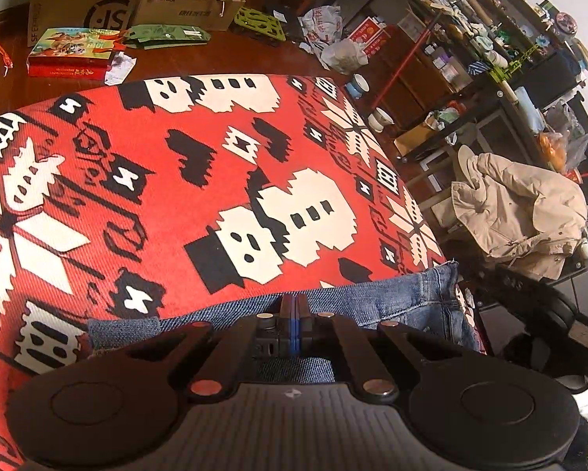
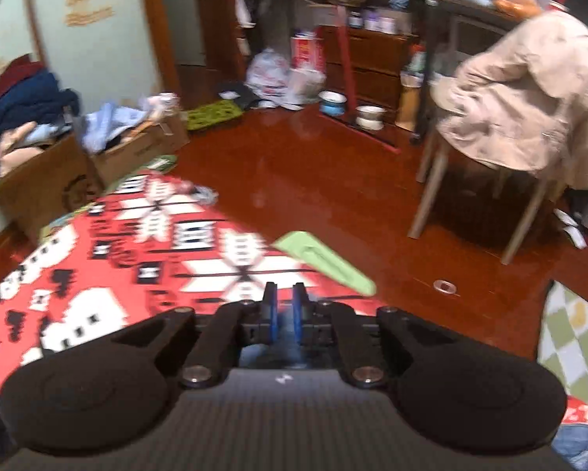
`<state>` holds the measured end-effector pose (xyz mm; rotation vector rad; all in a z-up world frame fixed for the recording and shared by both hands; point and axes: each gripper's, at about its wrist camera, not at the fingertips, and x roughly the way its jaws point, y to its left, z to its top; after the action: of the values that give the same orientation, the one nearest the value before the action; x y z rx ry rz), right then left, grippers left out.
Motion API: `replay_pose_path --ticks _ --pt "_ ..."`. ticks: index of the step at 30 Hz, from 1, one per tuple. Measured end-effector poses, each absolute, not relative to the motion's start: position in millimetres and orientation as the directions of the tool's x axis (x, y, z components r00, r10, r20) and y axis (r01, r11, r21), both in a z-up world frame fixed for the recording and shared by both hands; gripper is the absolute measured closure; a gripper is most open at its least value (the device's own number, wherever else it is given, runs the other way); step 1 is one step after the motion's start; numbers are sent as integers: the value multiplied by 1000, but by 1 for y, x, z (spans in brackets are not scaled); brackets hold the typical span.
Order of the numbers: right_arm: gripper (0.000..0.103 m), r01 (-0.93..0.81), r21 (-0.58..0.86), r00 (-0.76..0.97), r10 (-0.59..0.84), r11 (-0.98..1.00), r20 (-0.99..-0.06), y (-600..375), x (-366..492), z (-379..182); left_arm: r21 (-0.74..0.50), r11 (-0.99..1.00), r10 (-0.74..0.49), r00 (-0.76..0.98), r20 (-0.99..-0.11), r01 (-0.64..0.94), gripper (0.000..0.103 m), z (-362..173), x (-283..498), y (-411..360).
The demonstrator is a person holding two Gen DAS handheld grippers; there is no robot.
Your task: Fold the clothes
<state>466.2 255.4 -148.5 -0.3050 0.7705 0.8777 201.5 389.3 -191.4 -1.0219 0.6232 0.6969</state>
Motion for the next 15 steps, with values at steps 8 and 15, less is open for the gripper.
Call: replay_pose_path --ticks 8,15 --pt "95 -785 43 386 542 618 -747 257 475 -170 -543 350 225 631 -742 -763 100 -192 200 390" --pt "83 -709 140 389 549 691 -740 248 500 -161 -519 370 246 620 -745 -771 100 -190 203 386"
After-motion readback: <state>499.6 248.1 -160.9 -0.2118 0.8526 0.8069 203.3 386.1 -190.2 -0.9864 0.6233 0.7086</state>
